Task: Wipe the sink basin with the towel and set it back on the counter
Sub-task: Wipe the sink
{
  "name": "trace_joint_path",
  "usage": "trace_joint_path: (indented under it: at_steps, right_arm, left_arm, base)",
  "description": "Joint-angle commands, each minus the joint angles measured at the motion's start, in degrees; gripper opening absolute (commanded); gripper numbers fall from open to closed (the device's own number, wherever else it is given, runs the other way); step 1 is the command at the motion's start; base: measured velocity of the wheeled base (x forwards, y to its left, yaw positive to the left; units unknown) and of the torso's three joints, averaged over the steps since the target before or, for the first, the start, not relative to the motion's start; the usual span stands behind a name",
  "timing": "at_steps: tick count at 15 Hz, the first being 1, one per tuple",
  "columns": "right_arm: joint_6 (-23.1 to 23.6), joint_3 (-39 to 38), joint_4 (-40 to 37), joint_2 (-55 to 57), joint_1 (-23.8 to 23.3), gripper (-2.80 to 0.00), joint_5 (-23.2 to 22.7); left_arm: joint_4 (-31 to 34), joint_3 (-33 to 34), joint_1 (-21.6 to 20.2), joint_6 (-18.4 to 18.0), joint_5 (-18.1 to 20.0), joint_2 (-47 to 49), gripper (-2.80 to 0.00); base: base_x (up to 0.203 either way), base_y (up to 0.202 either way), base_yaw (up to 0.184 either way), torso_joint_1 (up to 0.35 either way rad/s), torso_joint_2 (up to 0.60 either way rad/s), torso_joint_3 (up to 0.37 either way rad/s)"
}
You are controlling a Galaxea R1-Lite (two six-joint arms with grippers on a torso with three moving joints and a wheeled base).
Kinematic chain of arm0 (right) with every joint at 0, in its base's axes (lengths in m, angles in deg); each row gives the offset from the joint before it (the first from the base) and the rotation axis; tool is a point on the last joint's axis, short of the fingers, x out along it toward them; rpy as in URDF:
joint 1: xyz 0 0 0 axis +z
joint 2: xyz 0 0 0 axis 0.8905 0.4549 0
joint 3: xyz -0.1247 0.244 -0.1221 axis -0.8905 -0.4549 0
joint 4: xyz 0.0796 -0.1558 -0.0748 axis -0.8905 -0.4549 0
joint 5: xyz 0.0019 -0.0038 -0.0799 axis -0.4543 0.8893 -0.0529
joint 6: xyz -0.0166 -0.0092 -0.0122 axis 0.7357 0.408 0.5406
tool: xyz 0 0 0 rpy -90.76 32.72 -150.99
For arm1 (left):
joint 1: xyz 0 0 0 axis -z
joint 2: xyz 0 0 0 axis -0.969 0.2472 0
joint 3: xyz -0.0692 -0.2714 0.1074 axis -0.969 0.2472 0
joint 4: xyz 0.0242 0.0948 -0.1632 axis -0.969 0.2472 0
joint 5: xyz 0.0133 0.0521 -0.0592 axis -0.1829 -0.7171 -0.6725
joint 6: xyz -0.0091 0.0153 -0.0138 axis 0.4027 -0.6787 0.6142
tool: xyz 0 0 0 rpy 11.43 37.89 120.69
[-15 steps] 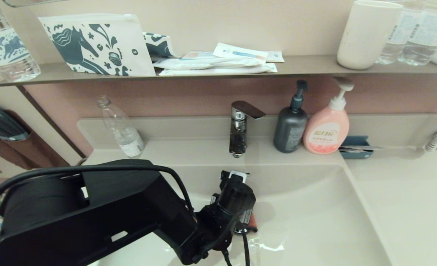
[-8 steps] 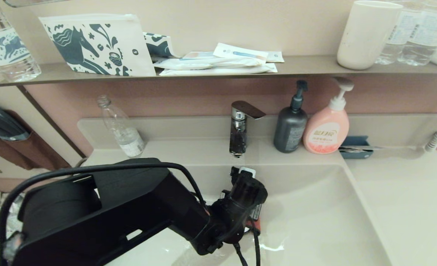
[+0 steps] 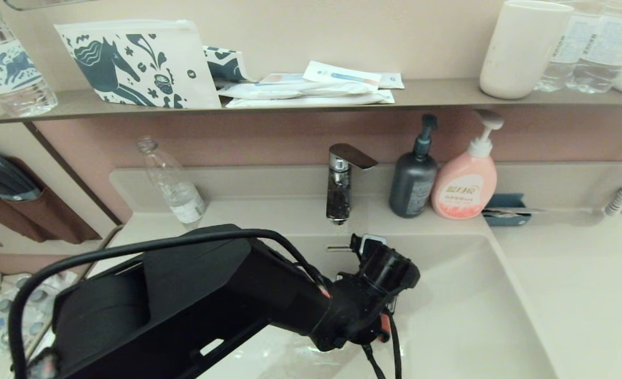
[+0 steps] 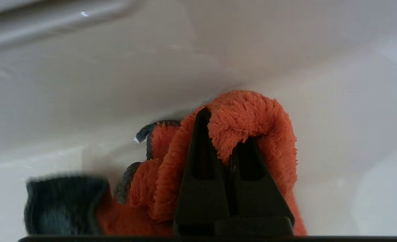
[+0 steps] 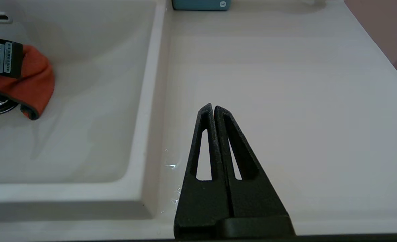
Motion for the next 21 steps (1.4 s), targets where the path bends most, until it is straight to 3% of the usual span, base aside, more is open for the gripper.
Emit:
trace_joint_path:
  at_steps: [1, 3, 8, 15, 21]
  right_arm:
    - [0.0, 0.0, 0.0, 0.1, 0.0, -2.80, 0.0]
    - [0.0, 0.0, 0.0, 0.1, 0.0, -2.80, 0.0]
    - [0.0, 0.0, 0.0, 0.1, 0.0, -2.80, 0.0]
    - [0.0, 0.0, 0.0, 0.1, 0.0, -2.80, 0.0]
    - [0.0, 0.0, 0.0, 0.1, 0.0, -2.80, 0.0]
  left_arm:
    - [3.2, -3.6, 1.8, 2.6, -0.3, 0.1, -2.80]
    - [5.8, -5.3, 3.5, 4.8, -0.3, 0.5, -2.80]
    - [16.6, -4.2, 8.2, 15.5, -0.1, 0.6, -2.80]
    - [14.3, 8.3, 9.3, 17.3, 0.1, -0.6, -2.80]
    - [12.8, 19.1, 7.1, 17.2, 0.3, -6.6, -2.80]
  base:
    - [0.000, 0.000, 0.000, 0.000, 0.00, 0.000]
    - [0.000, 0.000, 0.000, 0.000, 0.00, 0.000]
    - [0.000, 0.000, 0.000, 0.000, 0.00, 0.000]
    - [0.000, 0.000, 0.000, 0.000, 0.00, 0.000]
    - [0.000, 0.000, 0.000, 0.000, 0.00, 0.000]
